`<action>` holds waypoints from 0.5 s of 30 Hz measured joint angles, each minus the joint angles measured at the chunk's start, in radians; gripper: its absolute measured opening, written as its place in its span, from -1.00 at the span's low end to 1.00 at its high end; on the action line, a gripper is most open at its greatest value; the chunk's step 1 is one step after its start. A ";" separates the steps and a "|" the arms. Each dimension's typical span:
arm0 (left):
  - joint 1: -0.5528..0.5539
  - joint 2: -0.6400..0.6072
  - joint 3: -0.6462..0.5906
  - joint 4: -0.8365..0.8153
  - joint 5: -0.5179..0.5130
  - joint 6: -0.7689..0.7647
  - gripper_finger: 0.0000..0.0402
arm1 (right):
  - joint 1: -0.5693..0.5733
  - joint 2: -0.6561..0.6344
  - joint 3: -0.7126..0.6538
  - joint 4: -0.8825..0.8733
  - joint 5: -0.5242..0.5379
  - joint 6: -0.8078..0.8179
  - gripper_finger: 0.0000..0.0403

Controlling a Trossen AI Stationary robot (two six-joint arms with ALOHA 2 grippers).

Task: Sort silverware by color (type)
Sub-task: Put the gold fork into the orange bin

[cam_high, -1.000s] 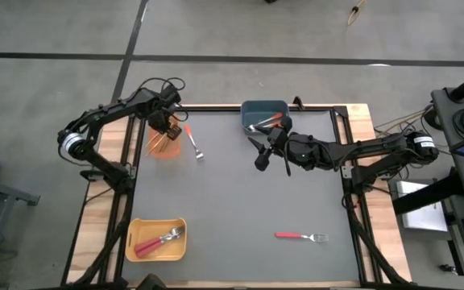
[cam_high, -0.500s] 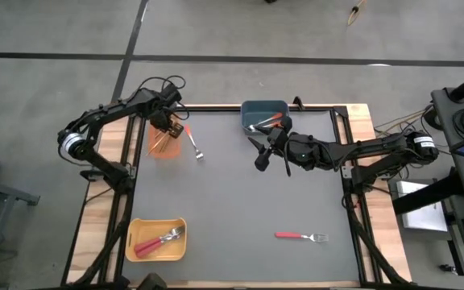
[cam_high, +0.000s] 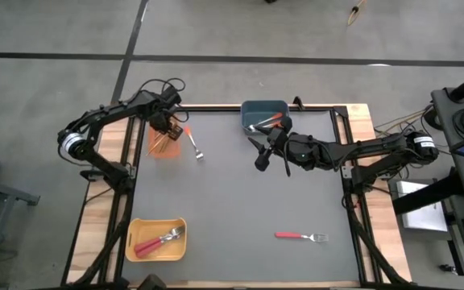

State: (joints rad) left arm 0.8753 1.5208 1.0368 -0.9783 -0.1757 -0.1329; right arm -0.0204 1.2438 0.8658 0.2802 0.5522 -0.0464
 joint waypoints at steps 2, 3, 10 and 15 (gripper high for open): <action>0.000 0.000 -0.007 0.000 0.000 0.000 -1.00 | 0.000 0.000 0.000 0.000 0.000 0.000 -0.04; 0.000 0.000 -0.011 0.000 0.000 -0.002 -1.00 | 0.000 0.000 0.000 0.000 0.000 -0.001 -0.04; 0.000 0.000 -0.047 0.026 0.000 -0.006 -0.94 | 0.000 0.000 0.000 -0.009 0.000 -0.011 -0.04; 0.000 0.000 -0.054 0.032 0.000 -0.007 -0.85 | 0.000 0.000 0.000 -0.010 0.000 -0.016 -0.04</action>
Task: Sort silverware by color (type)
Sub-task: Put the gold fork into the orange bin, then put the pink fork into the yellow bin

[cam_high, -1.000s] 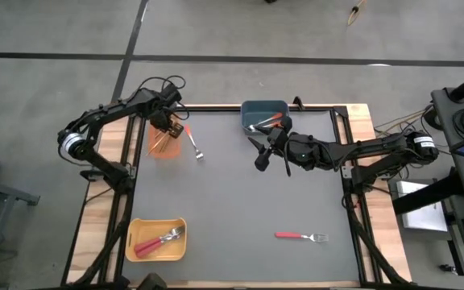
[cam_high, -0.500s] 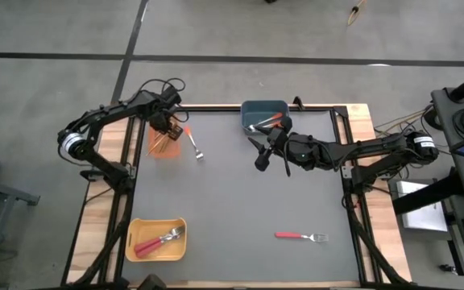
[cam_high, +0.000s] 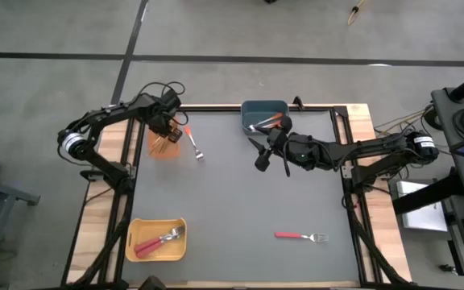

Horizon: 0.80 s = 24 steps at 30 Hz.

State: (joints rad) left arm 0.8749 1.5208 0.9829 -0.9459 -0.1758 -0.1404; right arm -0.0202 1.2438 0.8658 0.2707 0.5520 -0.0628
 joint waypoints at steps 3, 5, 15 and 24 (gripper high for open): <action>0.000 0.000 0.000 0.001 0.000 -0.007 -0.82 | 0.000 0.000 0.000 -0.005 0.000 0.010 -0.04; 0.000 0.000 0.000 0.001 0.000 -0.007 -0.81 | 0.000 0.000 0.000 -0.005 0.000 0.009 -0.04; -0.044 -0.038 0.000 0.005 0.000 -0.034 -0.80 | 0.000 0.000 0.000 -0.008 0.000 0.010 -0.04; -0.264 -0.188 -0.004 0.115 -0.001 -0.088 -0.80 | 0.000 0.000 0.000 -0.013 0.000 0.022 -0.04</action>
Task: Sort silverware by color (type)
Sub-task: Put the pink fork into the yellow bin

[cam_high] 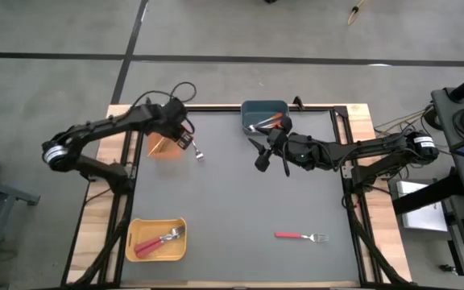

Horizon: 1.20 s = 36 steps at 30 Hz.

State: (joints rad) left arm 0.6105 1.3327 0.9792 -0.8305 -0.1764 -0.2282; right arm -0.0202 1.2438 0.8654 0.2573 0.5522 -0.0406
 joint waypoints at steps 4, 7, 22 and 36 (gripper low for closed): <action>-0.152 -0.080 -0.045 0.137 -0.054 -0.001 -0.80 | 0.000 0.000 0.000 0.000 0.000 0.043 -0.04; -0.265 -0.137 -0.108 0.264 -0.109 0.009 -0.80 | 0.000 0.000 0.000 -0.007 0.000 0.077 -0.04; -0.527 -0.324 -0.367 0.814 0.218 0.449 -0.80 | -0.006 0.069 0.010 -0.181 -0.117 0.502 -0.04; -0.510 -0.325 -0.430 0.863 0.159 0.426 -0.80 | -0.006 0.277 0.333 -0.711 -0.197 0.562 -0.04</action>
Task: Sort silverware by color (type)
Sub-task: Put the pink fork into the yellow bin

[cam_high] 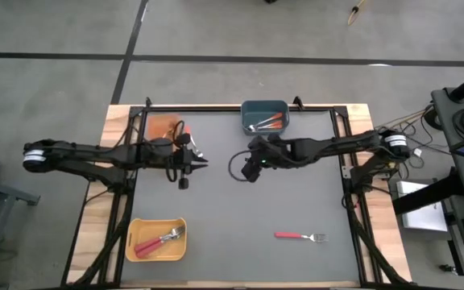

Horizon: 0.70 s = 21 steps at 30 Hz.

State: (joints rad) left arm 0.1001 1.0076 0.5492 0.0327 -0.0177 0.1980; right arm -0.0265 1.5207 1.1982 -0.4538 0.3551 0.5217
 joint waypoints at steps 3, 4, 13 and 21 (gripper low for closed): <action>0.000 0.009 -0.002 0.001 0.000 -0.004 -0.80 | 0.002 0.056 0.080 -0.188 -0.040 -0.025 -0.04; 0.000 0.011 -0.002 0.001 0.000 -0.004 -0.80 | 0.002 0.074 0.101 -0.250 -0.066 -0.038 -0.04; 0.000 0.013 0.006 0.029 0.000 0.031 -0.80 | 0.082 0.165 0.153 -0.537 -0.418 -0.167 -0.04; 0.001 0.014 0.008 0.040 -0.001 0.033 -0.80 | 0.218 0.138 0.146 -0.598 -0.461 -0.122 -0.04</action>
State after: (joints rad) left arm 0.1013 1.0214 0.5567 0.0722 -0.0185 0.2310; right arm 0.1914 1.6585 1.3447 -1.0522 -0.1054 0.3999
